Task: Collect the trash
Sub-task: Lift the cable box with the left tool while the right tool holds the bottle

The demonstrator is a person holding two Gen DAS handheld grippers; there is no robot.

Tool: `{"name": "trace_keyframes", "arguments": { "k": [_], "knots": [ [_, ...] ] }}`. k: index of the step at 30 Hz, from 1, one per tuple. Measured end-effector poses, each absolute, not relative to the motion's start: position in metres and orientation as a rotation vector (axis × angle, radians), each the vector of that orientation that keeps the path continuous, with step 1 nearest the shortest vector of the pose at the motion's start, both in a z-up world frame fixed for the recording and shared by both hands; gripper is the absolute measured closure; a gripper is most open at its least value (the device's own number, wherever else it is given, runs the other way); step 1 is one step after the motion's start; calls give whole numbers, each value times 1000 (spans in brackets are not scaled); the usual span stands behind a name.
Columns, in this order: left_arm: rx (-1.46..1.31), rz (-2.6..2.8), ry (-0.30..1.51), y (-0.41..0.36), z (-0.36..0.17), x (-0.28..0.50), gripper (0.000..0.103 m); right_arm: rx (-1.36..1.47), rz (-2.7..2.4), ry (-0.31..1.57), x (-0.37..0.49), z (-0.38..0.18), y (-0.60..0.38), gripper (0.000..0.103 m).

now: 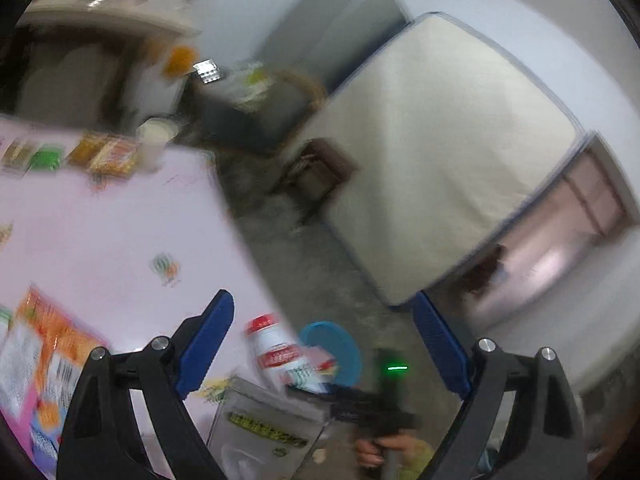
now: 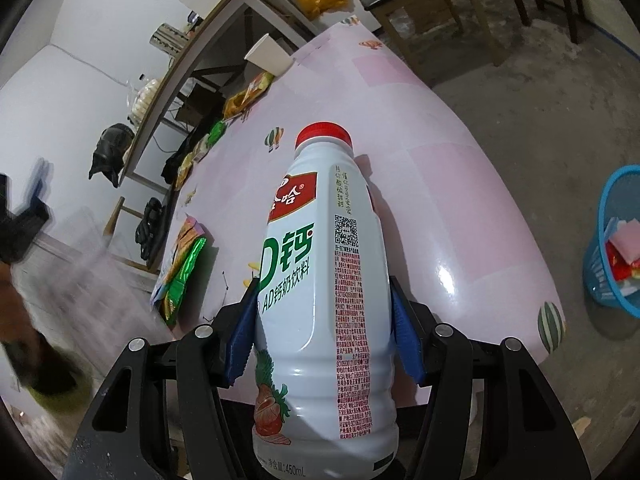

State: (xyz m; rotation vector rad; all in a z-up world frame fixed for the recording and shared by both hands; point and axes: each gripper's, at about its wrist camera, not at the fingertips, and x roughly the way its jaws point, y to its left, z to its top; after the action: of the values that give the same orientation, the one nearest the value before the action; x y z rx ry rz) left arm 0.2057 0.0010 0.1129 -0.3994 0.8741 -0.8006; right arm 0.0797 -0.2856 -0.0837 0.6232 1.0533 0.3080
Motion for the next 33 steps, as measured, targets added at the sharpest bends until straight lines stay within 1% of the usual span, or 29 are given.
{"name": "trace_keyframes", "arguments": {
  "k": [2, 3, 4, 6, 7, 10, 14, 16, 19, 24, 28, 33],
  "knots": [
    [-377, -731, 922, -12, 69, 214, 14, 625, 302, 1050, 79, -84, -286, 46],
    [-364, -655, 976, -20, 40, 221, 15, 622, 299, 1047, 78, -84, -285, 46],
    [-369, -596, 1028, -24, 17, 226, 19, 622, 296, 1048, 79, -84, -285, 46],
    [-477, -570, 1097, -22, -14, 231, 21, 620, 292, 1049, 78, -83, -285, 46],
    [-530, -575, 1101, -20, -21, 228, 21, 618, 289, 1050, 78, -82, -286, 46],
    [-489, -604, 1050, -17, -15, 209, 19, 614, 290, 1051, 78, -83, -287, 46],
    [-356, -643, 1034, -11, -8, 181, 9, 617, 295, 1045, 79, -84, -286, 46],
    [-264, -672, 1032, -9, -9, 156, 6, 608, 298, 1044, 78, -84, -285, 46],
    [-109, -708, 1047, -17, -17, 108, 6, 600, 300, 1047, 78, -84, -284, 46],
    [101, -660, 1067, -27, -57, 52, 6, 589, 296, 1047, 76, -83, -284, 46],
    [212, -589, 1050, -34, -77, 38, 6, 581, 293, 1048, 76, -83, -282, 46],
    [341, -558, 980, -45, -86, 31, 6, 579, 291, 1056, 77, -83, -281, 46]
  ]
}}
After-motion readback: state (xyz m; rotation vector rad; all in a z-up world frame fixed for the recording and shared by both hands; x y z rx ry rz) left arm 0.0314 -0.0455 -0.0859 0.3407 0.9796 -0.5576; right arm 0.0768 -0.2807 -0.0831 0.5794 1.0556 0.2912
